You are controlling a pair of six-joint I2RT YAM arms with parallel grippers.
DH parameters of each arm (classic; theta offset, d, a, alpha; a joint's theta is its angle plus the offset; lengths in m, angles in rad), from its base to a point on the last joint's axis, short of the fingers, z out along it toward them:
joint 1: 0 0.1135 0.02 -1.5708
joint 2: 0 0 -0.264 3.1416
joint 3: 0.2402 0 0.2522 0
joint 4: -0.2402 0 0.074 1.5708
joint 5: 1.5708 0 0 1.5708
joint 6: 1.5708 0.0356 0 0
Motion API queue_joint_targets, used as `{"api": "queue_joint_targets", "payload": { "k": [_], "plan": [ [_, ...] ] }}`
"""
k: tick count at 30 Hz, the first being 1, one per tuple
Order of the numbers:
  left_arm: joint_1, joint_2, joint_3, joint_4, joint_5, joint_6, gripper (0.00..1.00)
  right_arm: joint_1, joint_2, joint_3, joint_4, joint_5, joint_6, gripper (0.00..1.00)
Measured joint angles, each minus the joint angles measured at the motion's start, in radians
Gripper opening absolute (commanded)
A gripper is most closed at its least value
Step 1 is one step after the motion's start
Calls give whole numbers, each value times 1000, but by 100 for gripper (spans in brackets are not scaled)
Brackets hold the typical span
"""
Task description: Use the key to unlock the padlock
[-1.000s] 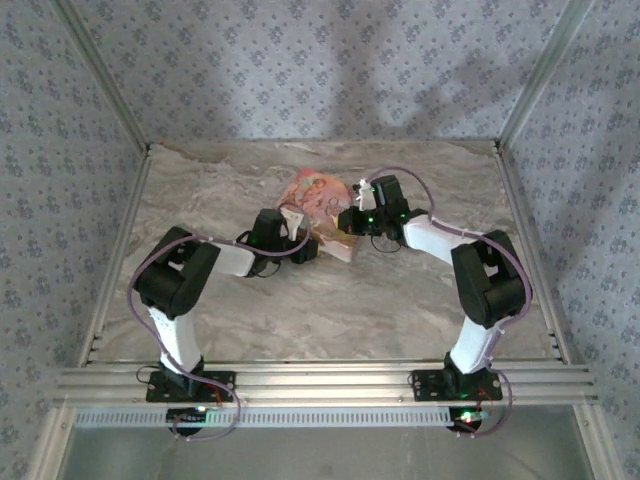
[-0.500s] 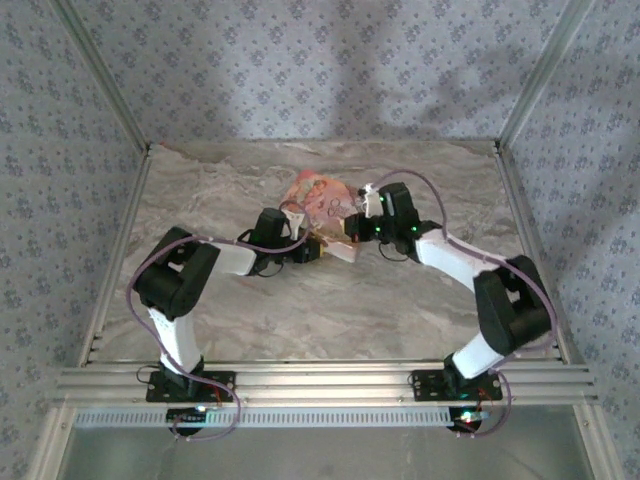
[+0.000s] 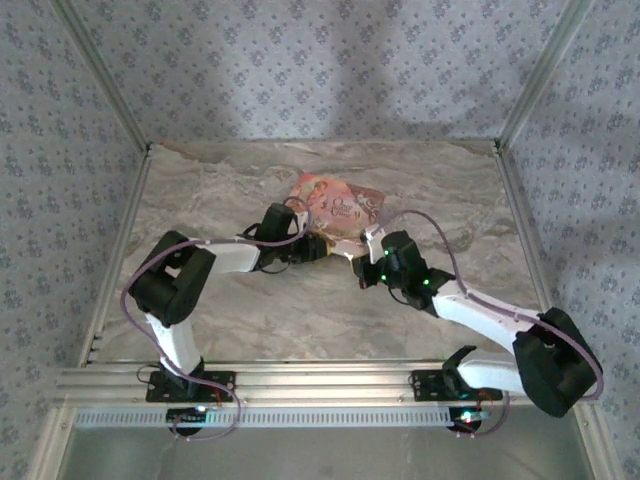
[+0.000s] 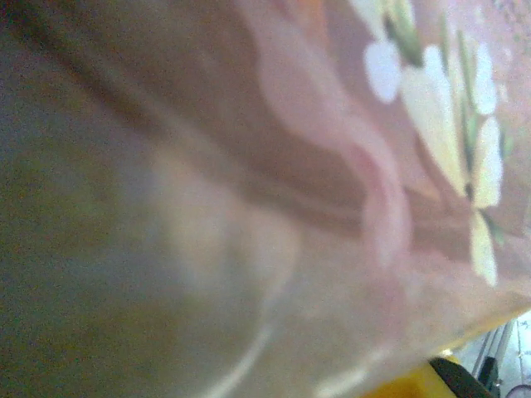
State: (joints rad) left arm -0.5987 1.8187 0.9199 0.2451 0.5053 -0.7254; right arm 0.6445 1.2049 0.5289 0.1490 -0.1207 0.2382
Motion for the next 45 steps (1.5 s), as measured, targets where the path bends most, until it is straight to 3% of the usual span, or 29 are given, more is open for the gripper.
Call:
{"api": "queue_joint_targets", "payload": {
  "k": [9, 24, 45],
  "plan": [
    [-26, -31, 29, -34, 1, -97, 19, 67, 69, -62, 130, 71, 0, 0],
    [-33, -38, 35, -39, 7, -184, 18, 76, 238, -82, 380, 111, -1, 0],
    [-38, -38, 46, -48, 12, -194, 18, 64, 297, -75, 486, 133, -11, 0]
  ]
}}
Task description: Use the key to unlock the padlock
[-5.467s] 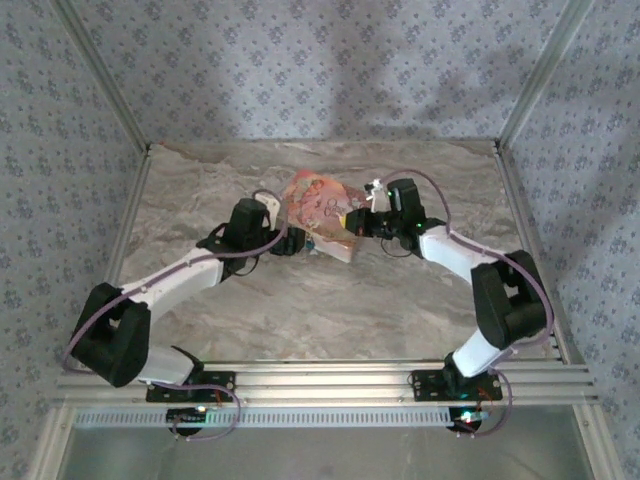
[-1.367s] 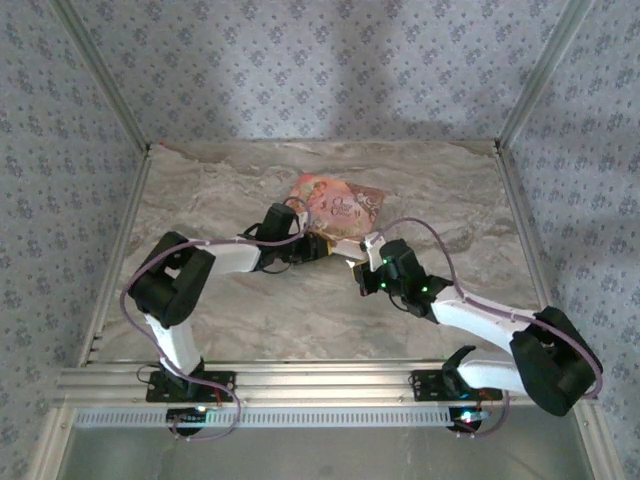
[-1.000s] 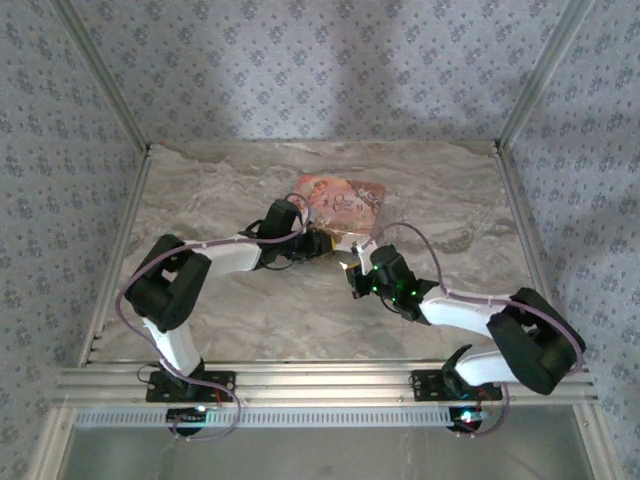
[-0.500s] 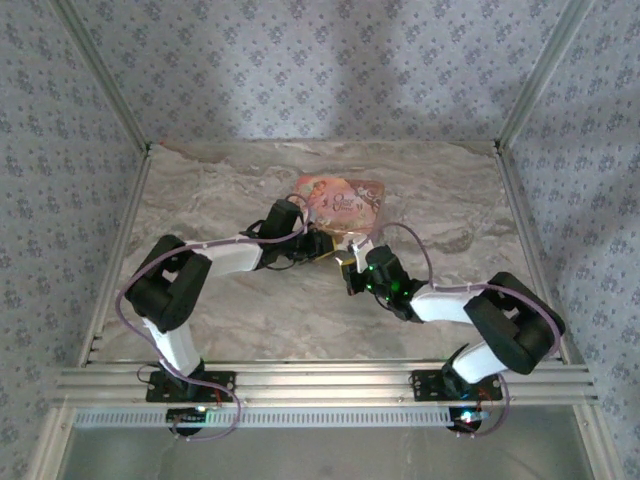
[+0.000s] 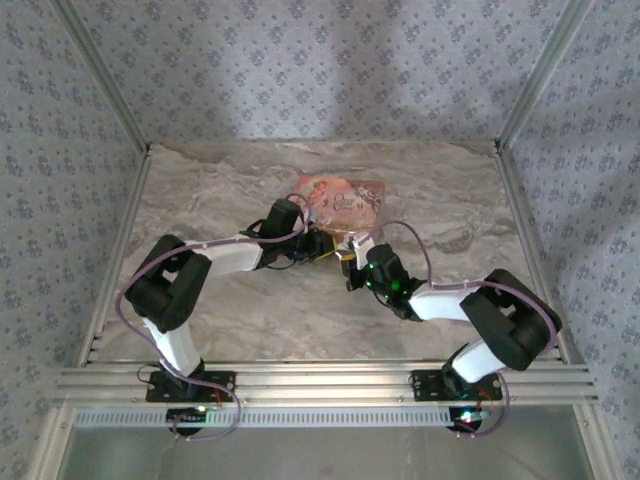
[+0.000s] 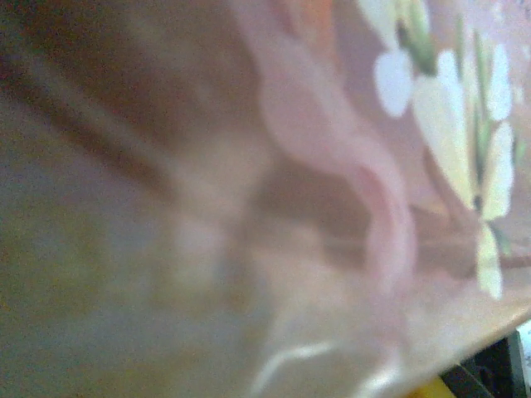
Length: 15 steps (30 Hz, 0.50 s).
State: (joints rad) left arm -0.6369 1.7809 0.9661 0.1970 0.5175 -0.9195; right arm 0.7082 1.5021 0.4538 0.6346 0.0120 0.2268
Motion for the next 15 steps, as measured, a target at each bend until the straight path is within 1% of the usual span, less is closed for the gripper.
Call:
{"api": "queue_joint_targets", "payload": {
  "k": [15],
  "plan": [
    [0, 0, 0, 1, 17, -10, 18, -5, 22, 14, 20, 0, 0, 0]
  ]
}}
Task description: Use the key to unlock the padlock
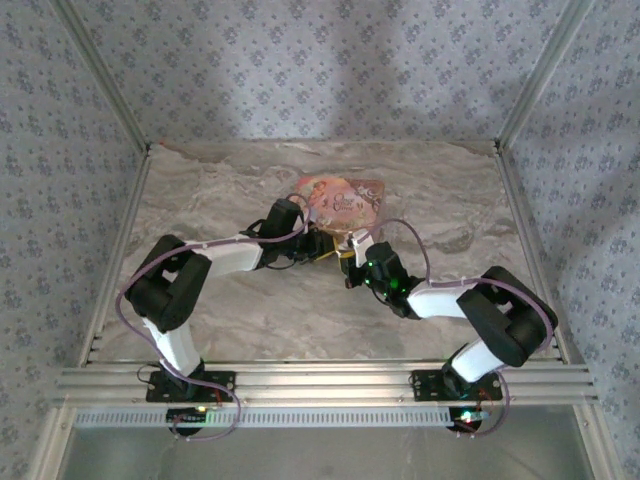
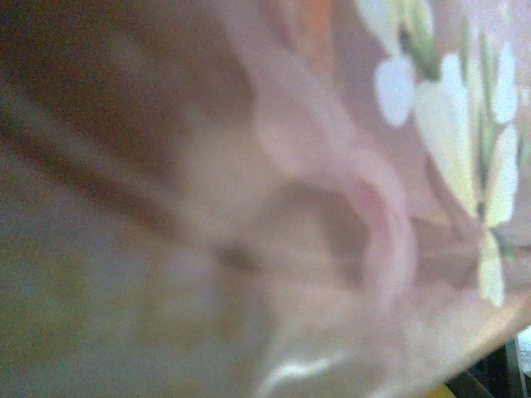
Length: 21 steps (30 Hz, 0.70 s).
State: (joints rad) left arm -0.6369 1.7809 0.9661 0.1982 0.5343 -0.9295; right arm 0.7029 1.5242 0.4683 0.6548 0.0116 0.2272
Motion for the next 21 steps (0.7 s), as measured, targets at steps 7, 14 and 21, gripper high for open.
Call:
{"api": "queue_joint_targets", "payload": {
  "k": [7, 14, 21],
  "plan": [
    [0, 0, 0, 7, 0, -5, 18, -5, 3, 0, 12, -1, 1, 0],
    [0, 0, 0, 14, 0, -23, 18, -6, 35, -8, 91, -5, 5, 0],
    [0, 0, 2, 15, -1, -34, 18, -7, 63, -15, 157, -7, 4, 0]
  ]
}}
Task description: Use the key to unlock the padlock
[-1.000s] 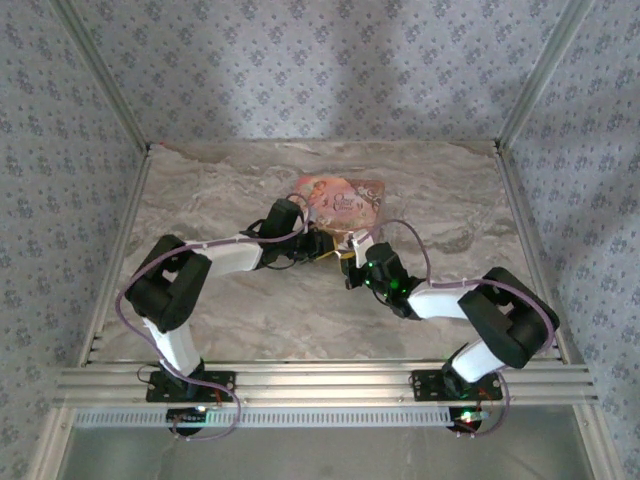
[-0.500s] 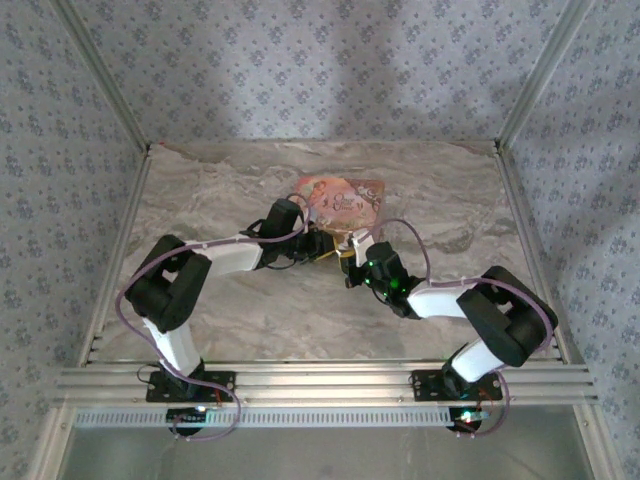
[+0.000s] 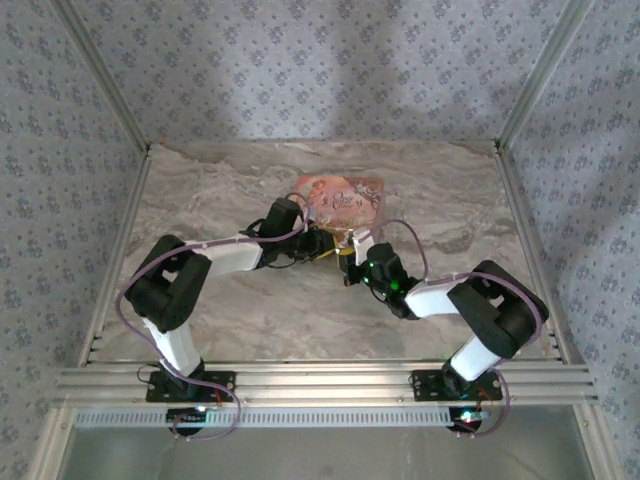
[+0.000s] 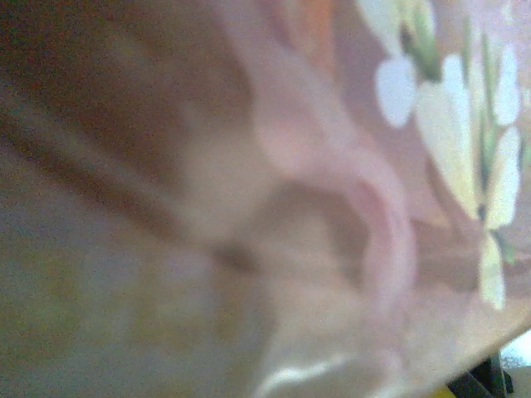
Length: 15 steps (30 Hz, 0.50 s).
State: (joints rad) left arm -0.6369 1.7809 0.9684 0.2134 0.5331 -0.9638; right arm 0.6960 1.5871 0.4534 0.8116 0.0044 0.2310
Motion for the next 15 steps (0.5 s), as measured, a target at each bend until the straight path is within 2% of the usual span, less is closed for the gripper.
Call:
{"api": "queue_joint_targets", "payload": {
  "k": [15],
  "plan": [
    [-3, 0, 6, 21, -26, -18, 18, -14, 27, 27, 32, -5, -3, 0]
  ]
}}
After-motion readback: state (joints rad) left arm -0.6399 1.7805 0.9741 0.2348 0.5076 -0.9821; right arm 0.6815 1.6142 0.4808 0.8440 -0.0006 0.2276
